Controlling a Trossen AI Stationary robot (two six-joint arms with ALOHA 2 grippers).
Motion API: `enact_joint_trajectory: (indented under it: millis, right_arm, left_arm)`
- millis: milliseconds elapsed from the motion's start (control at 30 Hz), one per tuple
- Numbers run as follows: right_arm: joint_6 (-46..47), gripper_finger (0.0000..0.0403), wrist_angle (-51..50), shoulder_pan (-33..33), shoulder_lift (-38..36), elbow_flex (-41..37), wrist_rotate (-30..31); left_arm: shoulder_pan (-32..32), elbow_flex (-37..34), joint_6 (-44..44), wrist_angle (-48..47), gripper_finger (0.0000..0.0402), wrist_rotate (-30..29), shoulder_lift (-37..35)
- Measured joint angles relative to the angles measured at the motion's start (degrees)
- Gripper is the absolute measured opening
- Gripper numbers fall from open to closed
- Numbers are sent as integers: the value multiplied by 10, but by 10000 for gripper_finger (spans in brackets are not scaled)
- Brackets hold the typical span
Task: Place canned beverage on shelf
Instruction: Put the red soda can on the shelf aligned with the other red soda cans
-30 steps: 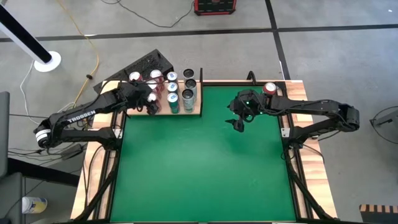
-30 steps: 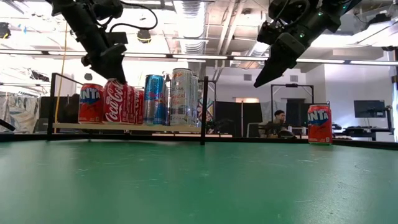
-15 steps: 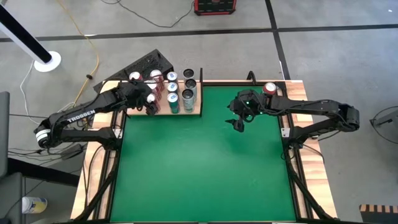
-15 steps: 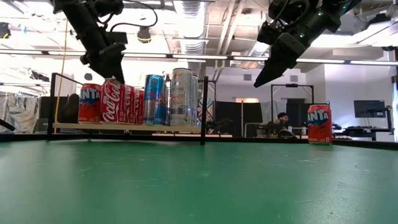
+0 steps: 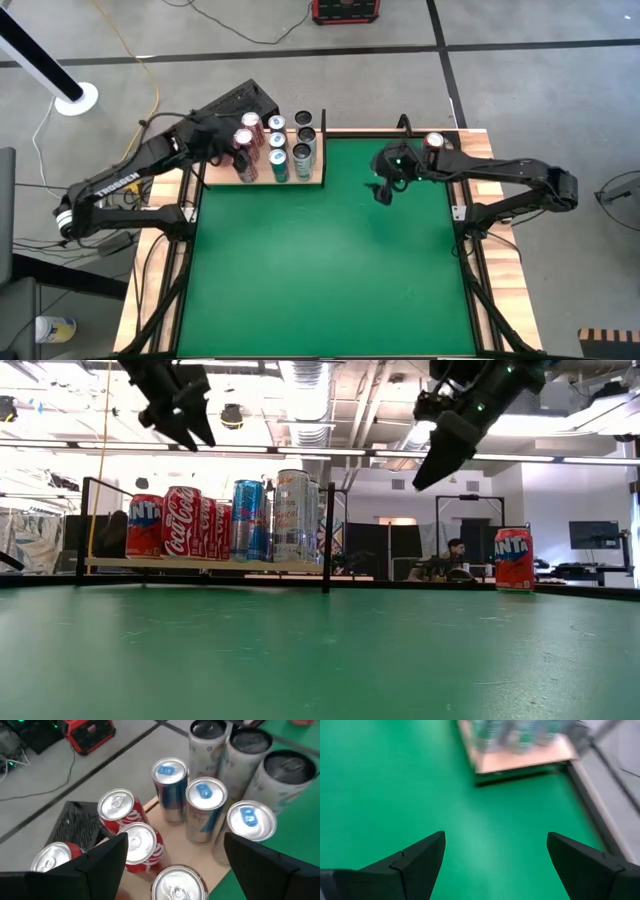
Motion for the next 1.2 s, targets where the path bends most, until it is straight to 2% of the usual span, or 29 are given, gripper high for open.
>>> enact_joint_trajectory:
  millis: [133, 300, 500, 667, 900, 1200]
  right_arm:
    - [41, 372, -92, -26, 0, 62, 92]
    - [158, 372, -224, -127, 14, 132, 109]
    - [266, 372, -262, -277, 23, 132, 127]
    - [332, 372, -264, -357, 23, 103, 158]
    - [377, 372, -232, -352, 32, 81, 167]
    - [483, 372, -268, -317, 80, 72, 273]
  left_arm:
    - [0, 7, -10, -3, 314, 23, -17]
    - [0, -7, 8, 12, 308, 35, -30]
    - [0, -29, 54, 66, 300, 57, -32]
    - [0, -35, 84, 86, 299, 100, -32]
    - [0, -36, 107, 82, 299, 119, -34]
    - [0, -36, 107, 79, 299, 140, -34]
